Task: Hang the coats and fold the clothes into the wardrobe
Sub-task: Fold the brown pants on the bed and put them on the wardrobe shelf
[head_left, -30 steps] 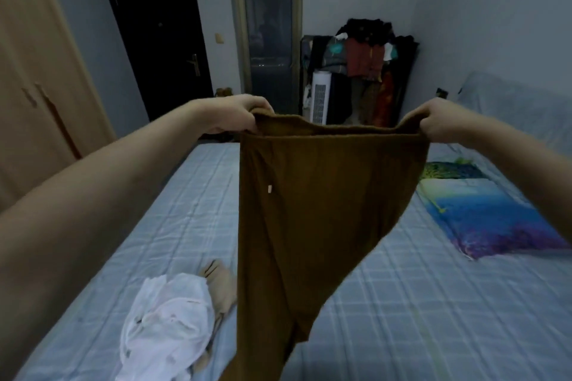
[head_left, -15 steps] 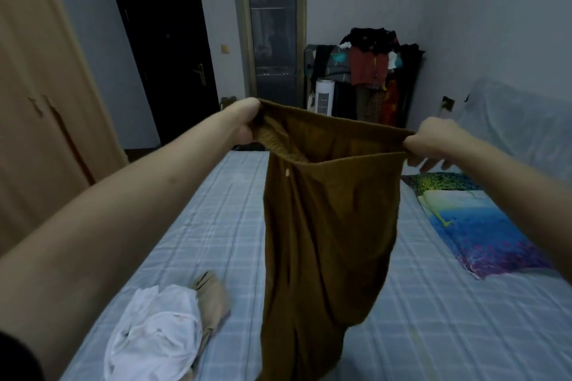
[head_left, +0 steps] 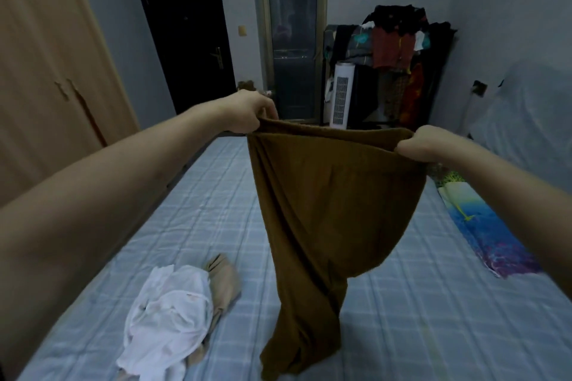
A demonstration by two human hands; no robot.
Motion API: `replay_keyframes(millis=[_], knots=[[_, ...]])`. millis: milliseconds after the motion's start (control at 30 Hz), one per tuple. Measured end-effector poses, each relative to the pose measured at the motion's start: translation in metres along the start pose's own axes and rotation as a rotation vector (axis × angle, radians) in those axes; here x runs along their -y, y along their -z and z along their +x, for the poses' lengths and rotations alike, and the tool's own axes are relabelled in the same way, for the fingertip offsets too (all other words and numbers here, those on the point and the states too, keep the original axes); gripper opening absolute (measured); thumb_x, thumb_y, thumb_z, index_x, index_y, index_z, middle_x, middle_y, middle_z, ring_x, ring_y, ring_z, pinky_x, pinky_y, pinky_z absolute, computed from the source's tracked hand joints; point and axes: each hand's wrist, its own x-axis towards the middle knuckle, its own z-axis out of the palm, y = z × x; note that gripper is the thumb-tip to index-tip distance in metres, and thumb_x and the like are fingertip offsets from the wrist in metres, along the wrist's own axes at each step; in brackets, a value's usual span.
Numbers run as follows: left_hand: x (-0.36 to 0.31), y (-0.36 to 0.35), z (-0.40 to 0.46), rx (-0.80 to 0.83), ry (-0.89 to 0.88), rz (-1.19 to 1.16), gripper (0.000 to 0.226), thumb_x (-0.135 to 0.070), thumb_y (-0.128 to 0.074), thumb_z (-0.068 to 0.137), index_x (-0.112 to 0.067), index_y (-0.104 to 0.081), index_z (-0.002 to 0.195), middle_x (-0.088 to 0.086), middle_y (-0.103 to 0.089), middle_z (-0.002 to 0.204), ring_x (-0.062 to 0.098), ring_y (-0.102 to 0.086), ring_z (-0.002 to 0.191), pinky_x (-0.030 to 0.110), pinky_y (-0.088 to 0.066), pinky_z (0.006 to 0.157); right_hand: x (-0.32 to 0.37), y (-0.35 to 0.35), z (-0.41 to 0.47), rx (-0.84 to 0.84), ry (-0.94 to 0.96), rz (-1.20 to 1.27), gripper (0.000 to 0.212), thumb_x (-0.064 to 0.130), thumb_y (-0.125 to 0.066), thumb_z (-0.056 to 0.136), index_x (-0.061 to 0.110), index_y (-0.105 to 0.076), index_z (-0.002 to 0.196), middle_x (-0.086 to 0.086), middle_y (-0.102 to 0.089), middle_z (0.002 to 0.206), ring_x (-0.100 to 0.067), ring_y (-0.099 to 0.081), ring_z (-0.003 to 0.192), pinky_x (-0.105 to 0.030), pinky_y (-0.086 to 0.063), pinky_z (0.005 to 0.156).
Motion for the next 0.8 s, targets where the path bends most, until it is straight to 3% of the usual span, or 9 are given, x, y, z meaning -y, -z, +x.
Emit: replay_keyframes(millis=[67, 167, 233, 300, 433, 500, 600, 700, 800], knots=[[0.009, -0.009, -0.003, -0.074, 0.043, 0.020, 0.031, 0.000, -0.051, 0.092, -0.022, -0.064, 0.110, 0.001, -0.061, 0.104, 0.019, -0.058, 0.096, 0.028, -0.047, 0.068, 0.000, 0.000, 0.002, 0.037, -0.078, 0.031, 0.029, 0.024, -0.048, 0.096, 0.003, -0.055, 0.115, -0.017, -0.067, 0.097, -0.029, -0.066, 0.082, -0.050, -0.056, 0.081], [0.021, -0.027, -0.008, -0.087, 0.053, 0.117, 0.027, -0.004, -0.050, 0.093, -0.024, -0.064, 0.103, 0.001, -0.063, 0.097, 0.018, -0.061, 0.087, 0.029, -0.047, 0.061, -0.005, -0.005, 0.009, -0.046, -0.044, 0.064, 0.017, 0.015, -0.050, 0.093, 0.003, -0.060, 0.102, -0.015, -0.069, 0.087, -0.027, -0.070, 0.073, -0.042, -0.058, 0.067], [0.025, -0.042, -0.011, -0.028, 0.051, 0.143, 0.026, -0.003, -0.048, 0.093, -0.025, -0.063, 0.095, 0.003, -0.063, 0.092, 0.018, -0.060, 0.081, 0.030, -0.045, 0.057, -0.013, -0.017, 0.018, -0.188, 0.149, -0.066, 0.023, 0.005, -0.055, 0.087, 0.008, -0.065, 0.107, -0.013, -0.068, 0.095, -0.026, -0.068, 0.078, -0.035, -0.057, 0.063], [0.029, -0.061, -0.014, 0.063, 0.092, 0.040, 0.028, 0.000, -0.045, 0.092, -0.023, -0.061, 0.089, 0.007, -0.064, 0.092, 0.019, -0.062, 0.080, 0.035, -0.053, 0.062, -0.024, -0.039, 0.024, -0.235, 0.453, -0.240, 0.038, -0.004, -0.060, 0.081, 0.018, -0.069, 0.111, -0.006, -0.063, 0.114, -0.025, -0.062, 0.101, -0.035, -0.054, 0.079], [0.045, -0.126, -0.035, 0.368, 0.220, -0.405, 0.027, 0.000, -0.044, 0.093, -0.014, -0.064, 0.101, 0.009, -0.067, 0.092, 0.018, -0.065, 0.078, 0.029, -0.058, 0.068, -0.061, -0.100, 0.017, 0.069, 0.586, -0.396, 0.020, 0.005, -0.068, 0.076, 0.023, -0.059, 0.077, 0.005, -0.061, 0.082, -0.021, -0.062, 0.086, -0.030, -0.044, 0.068], [0.054, -0.174, -0.055, 0.513, 0.180, -0.361, 0.009, -0.017, -0.061, 0.089, -0.018, -0.067, 0.097, 0.007, -0.070, 0.091, 0.014, -0.064, 0.073, 0.025, -0.056, 0.069, -0.084, -0.144, 0.007, 0.216, 0.551, -0.444, 0.018, 0.031, -0.071, 0.076, 0.021, -0.055, 0.078, 0.006, -0.057, 0.074, -0.018, -0.058, 0.076, -0.030, -0.041, 0.062], [0.067, -0.251, -0.095, 0.622, 0.103, -0.191, 0.026, -0.025, -0.077, 0.073, -0.028, -0.059, 0.092, -0.007, -0.064, 0.085, 0.012, -0.060, 0.077, 0.025, -0.047, 0.068, -0.124, -0.220, -0.016, 0.356, 0.437, -0.399, 0.042, 0.063, -0.047, 0.083, 0.023, -0.060, 0.083, 0.004, -0.064, 0.079, -0.018, -0.061, 0.077, -0.031, -0.047, 0.066], [0.079, -0.324, -0.147, 0.662, 0.188, -0.235, 0.044, -0.004, -0.060, 0.070, -0.020, -0.057, 0.111, 0.004, -0.055, 0.109, 0.025, -0.056, 0.103, 0.032, -0.046, 0.082, -0.157, -0.292, -0.040, 0.460, 0.282, -0.444, 0.044, 0.052, -0.030, 0.097, 0.023, -0.062, 0.105, -0.005, -0.066, 0.109, -0.023, -0.064, 0.100, -0.032, -0.047, 0.080], [0.087, -0.373, -0.199, 0.537, 0.381, -0.168, 0.058, -0.008, -0.054, 0.067, -0.025, -0.050, 0.122, -0.001, -0.036, 0.124, 0.022, -0.045, 0.112, 0.035, -0.048, 0.082, -0.178, -0.342, -0.063, 0.608, 0.237, -0.487, 0.026, 0.039, -0.039, 0.095, 0.027, -0.057, 0.109, 0.000, -0.061, 0.112, -0.020, -0.063, 0.101, -0.031, -0.046, 0.074]])
